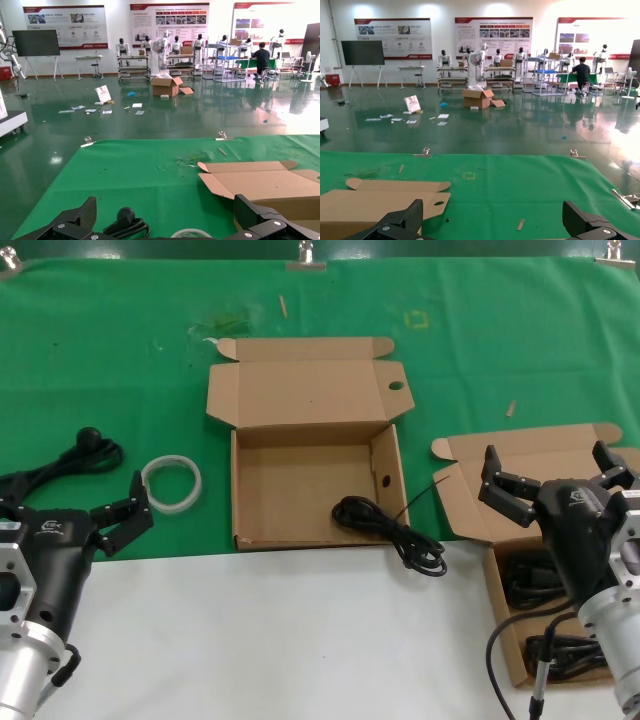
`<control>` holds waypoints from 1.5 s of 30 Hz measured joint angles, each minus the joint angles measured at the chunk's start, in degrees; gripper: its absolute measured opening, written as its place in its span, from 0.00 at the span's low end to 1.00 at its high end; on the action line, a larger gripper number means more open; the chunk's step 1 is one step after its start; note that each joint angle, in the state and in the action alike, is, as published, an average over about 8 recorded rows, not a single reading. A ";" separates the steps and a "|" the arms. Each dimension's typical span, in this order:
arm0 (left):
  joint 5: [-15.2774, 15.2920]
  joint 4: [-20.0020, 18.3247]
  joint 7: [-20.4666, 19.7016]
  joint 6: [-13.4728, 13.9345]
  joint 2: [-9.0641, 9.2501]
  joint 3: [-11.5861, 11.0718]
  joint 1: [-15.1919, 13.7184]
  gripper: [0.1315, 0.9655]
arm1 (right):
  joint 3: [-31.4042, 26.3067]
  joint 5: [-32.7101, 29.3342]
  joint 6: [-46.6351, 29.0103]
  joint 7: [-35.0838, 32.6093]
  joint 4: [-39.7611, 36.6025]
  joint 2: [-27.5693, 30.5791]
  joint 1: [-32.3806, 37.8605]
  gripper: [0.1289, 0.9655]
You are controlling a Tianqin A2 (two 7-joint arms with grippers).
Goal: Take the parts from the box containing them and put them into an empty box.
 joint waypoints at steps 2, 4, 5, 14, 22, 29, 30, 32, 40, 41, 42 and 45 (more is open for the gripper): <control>0.00 0.00 0.00 0.00 0.00 0.00 0.00 1.00 | 0.00 0.00 0.00 0.00 0.00 0.00 0.00 1.00; 0.00 0.00 0.00 0.00 0.00 0.00 0.00 1.00 | 0.00 0.00 0.00 0.00 0.00 0.00 0.00 1.00; 0.00 0.00 0.00 0.00 0.00 0.00 0.00 1.00 | 0.00 0.00 0.00 0.00 0.00 0.00 0.00 1.00; 0.00 0.00 0.00 0.00 0.00 0.00 0.00 1.00 | 0.00 0.00 0.00 0.00 0.00 0.00 0.00 1.00; 0.00 0.00 0.00 0.00 0.00 0.00 0.00 1.00 | 0.00 0.00 0.00 0.00 0.00 0.00 0.00 1.00; 0.00 0.00 0.00 0.00 0.00 0.00 0.00 1.00 | 0.00 0.00 0.00 0.00 0.00 0.00 0.00 1.00; 0.00 0.00 0.00 0.00 0.00 0.00 0.00 1.00 | 0.00 0.00 0.00 0.00 0.00 0.00 0.00 1.00; 0.00 0.00 0.00 0.00 0.00 0.00 0.00 1.00 | 0.00 0.00 0.00 0.00 0.00 0.00 0.00 1.00; 0.00 0.00 0.00 0.00 0.00 0.00 0.00 1.00 | 0.00 0.00 0.00 0.00 0.00 0.00 0.00 1.00; 0.00 0.00 0.00 0.00 0.00 0.00 0.00 1.00 | 0.00 0.00 0.00 0.00 0.00 0.00 0.00 1.00; 0.00 0.00 0.00 0.00 0.00 0.00 0.00 1.00 | 0.00 0.00 0.00 0.00 0.00 0.00 0.00 1.00; 0.00 0.00 0.00 0.00 0.00 0.00 0.00 1.00 | 0.00 0.00 0.00 0.00 0.00 0.00 0.00 1.00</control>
